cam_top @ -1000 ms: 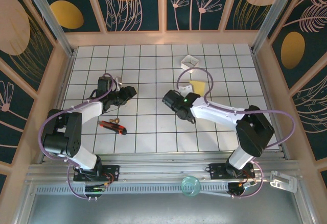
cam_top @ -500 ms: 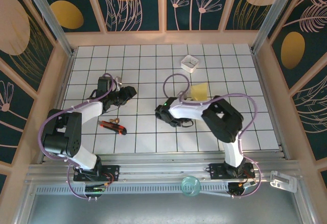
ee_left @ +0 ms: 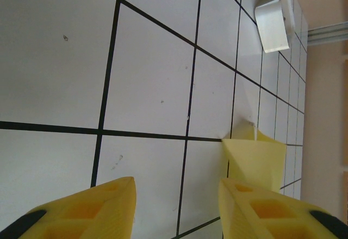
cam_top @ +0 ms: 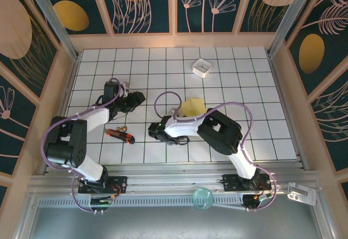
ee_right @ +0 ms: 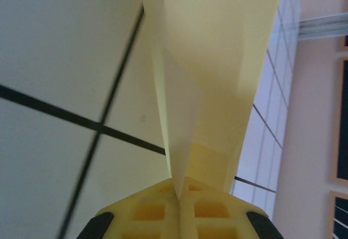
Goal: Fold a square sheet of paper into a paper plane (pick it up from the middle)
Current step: Turn over the paper at the center of the table, then rotate the paper at the center of the table.
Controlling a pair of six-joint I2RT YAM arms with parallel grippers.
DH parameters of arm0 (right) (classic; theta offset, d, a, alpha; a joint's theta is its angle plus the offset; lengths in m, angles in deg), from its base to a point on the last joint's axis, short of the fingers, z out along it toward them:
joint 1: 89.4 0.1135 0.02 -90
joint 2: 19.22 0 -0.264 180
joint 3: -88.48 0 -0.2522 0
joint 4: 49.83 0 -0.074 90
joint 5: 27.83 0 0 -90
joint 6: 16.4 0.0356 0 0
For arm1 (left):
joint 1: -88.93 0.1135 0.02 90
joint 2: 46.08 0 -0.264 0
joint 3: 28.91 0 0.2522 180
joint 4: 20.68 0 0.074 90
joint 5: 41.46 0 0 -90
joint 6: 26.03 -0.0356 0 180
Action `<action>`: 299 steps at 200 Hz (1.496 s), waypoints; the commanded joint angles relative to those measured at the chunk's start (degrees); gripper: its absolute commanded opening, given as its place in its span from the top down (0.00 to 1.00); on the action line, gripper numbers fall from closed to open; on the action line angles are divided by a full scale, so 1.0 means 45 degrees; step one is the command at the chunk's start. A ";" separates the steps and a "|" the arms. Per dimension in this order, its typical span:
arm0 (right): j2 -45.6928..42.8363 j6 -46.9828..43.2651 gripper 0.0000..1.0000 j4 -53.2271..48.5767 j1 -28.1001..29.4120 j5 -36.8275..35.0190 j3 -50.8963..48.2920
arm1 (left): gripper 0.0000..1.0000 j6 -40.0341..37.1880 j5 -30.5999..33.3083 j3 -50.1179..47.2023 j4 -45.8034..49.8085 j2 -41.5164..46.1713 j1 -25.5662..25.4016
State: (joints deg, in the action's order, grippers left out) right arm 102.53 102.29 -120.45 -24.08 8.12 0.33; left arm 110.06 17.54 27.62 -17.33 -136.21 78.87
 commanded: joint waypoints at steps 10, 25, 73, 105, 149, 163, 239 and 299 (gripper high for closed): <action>0.0057 -0.0170 1.00 0.1104 0.0356 0.1094 0.0779 | 0.55 -0.0084 -0.0063 0.0345 -0.0009 -0.0284 0.0058; -0.0003 -0.0152 0.98 0.1581 0.0512 0.1753 0.0927 | 0.55 -0.0083 -0.0083 0.0365 -0.0024 -0.0303 0.0051; -0.0392 -0.0305 0.85 0.3152 0.0663 0.3494 0.1311 | 0.55 -0.0020 -0.0202 0.0322 -0.0063 -0.0323 0.0049; -0.1745 -0.0727 0.77 0.4933 0.0550 0.5052 0.0812 | 0.55 0.0081 -0.0311 0.0131 -0.0161 -0.0206 0.0050; -0.4569 -0.0841 0.71 0.8274 -0.0369 0.8756 -0.1551 | 0.55 0.0656 -0.0652 -0.0696 -0.0712 0.0207 -0.0063; -0.5630 -0.0683 0.71 0.9357 -0.1081 1.0256 -0.2672 | 0.55 0.0805 -0.0642 -0.1051 -0.0725 0.0459 -0.0303; -0.9629 -0.0315 0.71 1.1743 -0.5885 1.3669 -0.7736 | 0.58 0.2788 -0.0167 -0.1628 -0.2038 0.0254 -0.5132; -0.9752 -0.0379 0.71 1.2187 -0.6559 1.4098 -0.8440 | 0.67 0.1794 0.0174 0.0107 -0.1120 -0.1727 -0.5438</action>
State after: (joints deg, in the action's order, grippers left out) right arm 59.65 100.06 -68.01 -53.46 69.41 -36.22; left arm 120.00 17.89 24.67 -23.34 -141.46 54.17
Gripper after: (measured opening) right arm 0.289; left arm 0.359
